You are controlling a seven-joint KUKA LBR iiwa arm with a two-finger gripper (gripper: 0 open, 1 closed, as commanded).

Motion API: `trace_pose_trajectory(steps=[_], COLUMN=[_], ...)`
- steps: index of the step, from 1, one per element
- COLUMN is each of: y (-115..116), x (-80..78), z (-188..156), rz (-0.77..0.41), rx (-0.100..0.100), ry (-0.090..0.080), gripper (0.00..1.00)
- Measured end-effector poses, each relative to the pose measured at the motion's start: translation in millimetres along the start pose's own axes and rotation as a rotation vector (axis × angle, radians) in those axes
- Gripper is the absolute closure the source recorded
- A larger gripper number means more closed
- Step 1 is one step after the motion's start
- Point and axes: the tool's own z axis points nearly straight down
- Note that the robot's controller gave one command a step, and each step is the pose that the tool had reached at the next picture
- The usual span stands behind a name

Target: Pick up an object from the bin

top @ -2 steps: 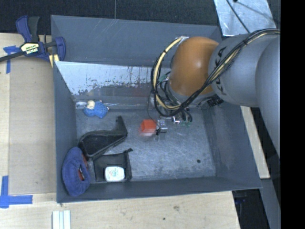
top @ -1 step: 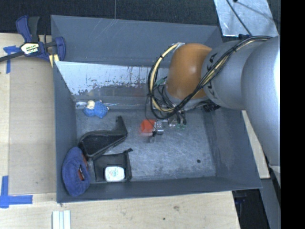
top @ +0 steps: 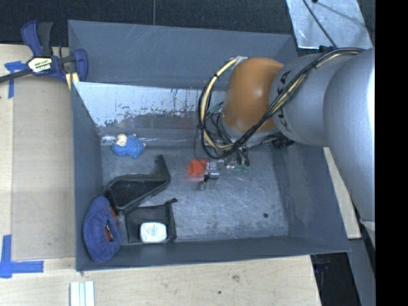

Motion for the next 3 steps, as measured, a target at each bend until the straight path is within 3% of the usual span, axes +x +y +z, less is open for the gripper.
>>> trace_pose_trajectory(steps=[1, 2, 3], y=[0.0, -0.2, -0.2], x=[-2.0, -3.6, -6.1], z=[-2.5, -4.1, -54.0], rz=[0.0, -0.002, -0.003], rx=[0.0, 0.0, -0.001], ry=[-0.006, -0.004, -0.007], gripper=[1.0, 1.0, 1.0])
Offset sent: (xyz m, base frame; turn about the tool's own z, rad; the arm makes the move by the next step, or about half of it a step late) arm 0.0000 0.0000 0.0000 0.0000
